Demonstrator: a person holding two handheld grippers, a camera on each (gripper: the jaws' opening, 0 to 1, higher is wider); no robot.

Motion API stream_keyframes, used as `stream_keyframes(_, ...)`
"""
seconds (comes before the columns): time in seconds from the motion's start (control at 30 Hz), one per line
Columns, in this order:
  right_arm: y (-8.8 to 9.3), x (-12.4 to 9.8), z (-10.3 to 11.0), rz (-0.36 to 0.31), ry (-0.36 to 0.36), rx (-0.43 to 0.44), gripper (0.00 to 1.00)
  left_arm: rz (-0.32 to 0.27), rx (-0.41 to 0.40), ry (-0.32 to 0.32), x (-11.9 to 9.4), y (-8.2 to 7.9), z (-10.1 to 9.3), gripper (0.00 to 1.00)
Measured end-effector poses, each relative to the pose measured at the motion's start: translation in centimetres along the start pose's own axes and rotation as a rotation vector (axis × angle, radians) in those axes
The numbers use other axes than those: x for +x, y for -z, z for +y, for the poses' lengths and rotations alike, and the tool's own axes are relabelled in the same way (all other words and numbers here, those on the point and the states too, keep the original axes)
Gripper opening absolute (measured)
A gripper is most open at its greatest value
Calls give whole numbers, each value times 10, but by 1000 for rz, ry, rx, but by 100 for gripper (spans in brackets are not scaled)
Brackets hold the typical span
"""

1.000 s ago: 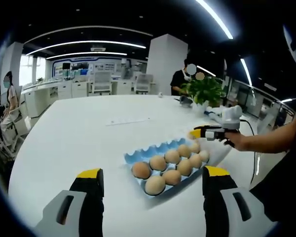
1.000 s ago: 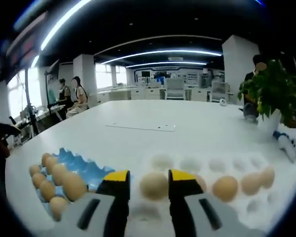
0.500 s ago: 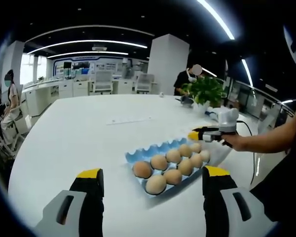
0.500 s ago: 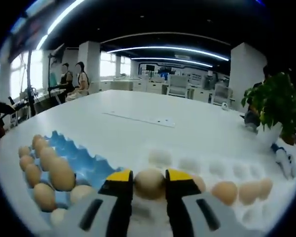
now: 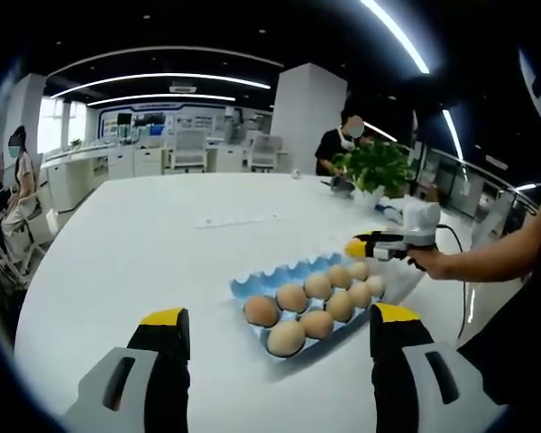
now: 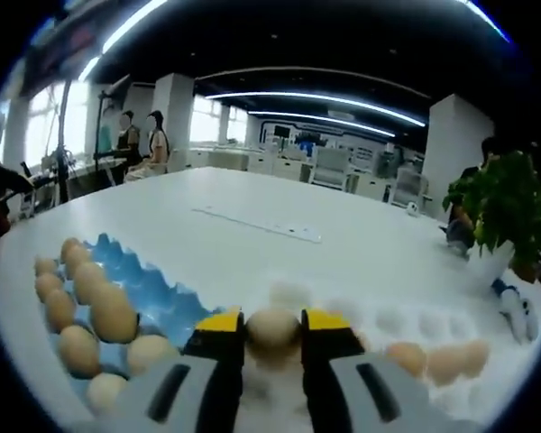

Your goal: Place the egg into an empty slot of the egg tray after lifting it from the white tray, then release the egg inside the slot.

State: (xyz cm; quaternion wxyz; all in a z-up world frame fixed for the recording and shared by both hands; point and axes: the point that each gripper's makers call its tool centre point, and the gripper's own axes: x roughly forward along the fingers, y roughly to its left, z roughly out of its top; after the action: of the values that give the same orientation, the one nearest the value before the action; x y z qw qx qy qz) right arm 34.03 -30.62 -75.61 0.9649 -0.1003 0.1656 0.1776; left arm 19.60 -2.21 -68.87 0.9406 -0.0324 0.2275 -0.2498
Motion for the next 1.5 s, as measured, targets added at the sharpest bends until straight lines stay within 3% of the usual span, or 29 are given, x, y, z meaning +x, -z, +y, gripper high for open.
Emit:
stream_keyframes(0.23, -24, -15, 6, -55, -30, -7, 24, -3, 1, 8, 1, 1, 0, 83)
stream_keyframes(0.67, -58, -11, 61, -113, -162, -16, 24, -12, 12, 11, 0, -2, -1, 84)
stream_keyframes(1.5, -82, 28, 178, -118, -411, -29, 24, -8, -9, -11, -2, 5, 12, 84)
